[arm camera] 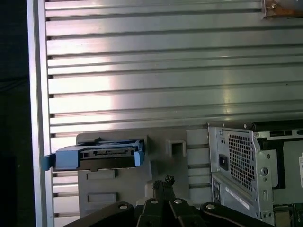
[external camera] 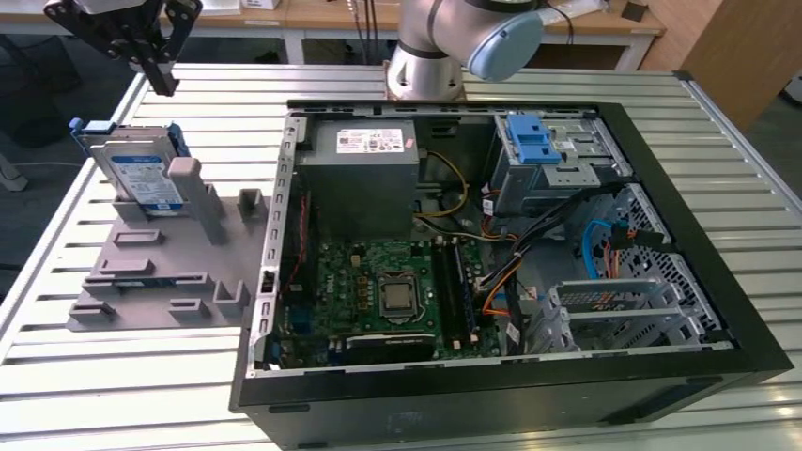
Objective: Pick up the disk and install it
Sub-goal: 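Reach for the disk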
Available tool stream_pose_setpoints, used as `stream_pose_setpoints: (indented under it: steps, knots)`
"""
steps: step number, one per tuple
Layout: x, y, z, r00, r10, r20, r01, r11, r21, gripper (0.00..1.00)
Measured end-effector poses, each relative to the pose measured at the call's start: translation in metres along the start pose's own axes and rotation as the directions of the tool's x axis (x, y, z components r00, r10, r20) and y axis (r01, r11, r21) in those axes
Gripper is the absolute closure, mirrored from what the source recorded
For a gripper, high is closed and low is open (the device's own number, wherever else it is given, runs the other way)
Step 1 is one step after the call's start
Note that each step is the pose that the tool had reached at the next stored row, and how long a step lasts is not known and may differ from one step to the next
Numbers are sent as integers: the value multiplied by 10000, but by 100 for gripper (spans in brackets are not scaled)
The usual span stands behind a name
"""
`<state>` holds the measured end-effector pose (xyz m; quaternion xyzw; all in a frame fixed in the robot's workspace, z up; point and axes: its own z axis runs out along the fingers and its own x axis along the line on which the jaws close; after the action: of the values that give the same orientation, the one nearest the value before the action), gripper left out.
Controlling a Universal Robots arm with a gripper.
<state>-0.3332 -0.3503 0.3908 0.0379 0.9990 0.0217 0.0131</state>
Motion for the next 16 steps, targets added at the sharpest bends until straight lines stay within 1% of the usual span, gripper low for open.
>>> stream_pose_setpoints:
  steps: [4, 7, 12, 16]
  knots:
    - [46, -2, 2, 10000, 0, -1, 0, 10000, 1, 89]
    - [63, -4, 4, 10000, -17, -2, 17, 10000, 0, 89]
    - [97, -5, 6, 9999, -161, -8, 161, 9999, -4, 89]
    - [143, -3, 7, 9997, -248, -13, 248, 9997, -5, 89]
